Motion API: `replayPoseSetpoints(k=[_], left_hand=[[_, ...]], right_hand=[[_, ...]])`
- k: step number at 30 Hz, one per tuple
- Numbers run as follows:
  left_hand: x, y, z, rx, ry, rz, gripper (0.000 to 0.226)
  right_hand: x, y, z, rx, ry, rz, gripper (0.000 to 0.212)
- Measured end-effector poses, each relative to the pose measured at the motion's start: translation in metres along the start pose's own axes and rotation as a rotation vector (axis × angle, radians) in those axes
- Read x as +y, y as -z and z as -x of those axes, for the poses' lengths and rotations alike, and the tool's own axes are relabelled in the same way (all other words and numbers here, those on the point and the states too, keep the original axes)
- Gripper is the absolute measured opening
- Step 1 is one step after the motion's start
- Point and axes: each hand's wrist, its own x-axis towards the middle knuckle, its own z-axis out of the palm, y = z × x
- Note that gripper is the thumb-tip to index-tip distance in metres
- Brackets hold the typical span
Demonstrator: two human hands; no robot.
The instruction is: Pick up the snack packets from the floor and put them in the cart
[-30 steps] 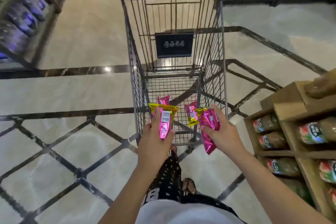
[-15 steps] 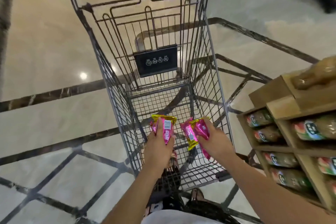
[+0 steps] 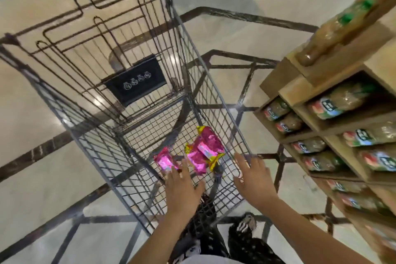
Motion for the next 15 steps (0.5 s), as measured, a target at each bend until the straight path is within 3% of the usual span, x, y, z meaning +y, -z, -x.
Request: replayPoseSetpoints(k=[3,10,15], left_hand=[[0.024,-0.007,0.014,0.009,-0.134,-0.089,0.086],[0.098,-0.032,0.048,-0.027,-0.411,-0.225,0.081],[0.169,-0.066,0.085,-0.057,-0.591,-0.421,0.077]], right_hand=[[0.020,-0.010,0.022,0.094,-0.016,-0.048,0.072],[0.090,-0.022,0.089,0.045,-0.376,-0.117,0.081],[0.154,-0.037,0.153,0.020,-0.539,-0.201,0.084]])
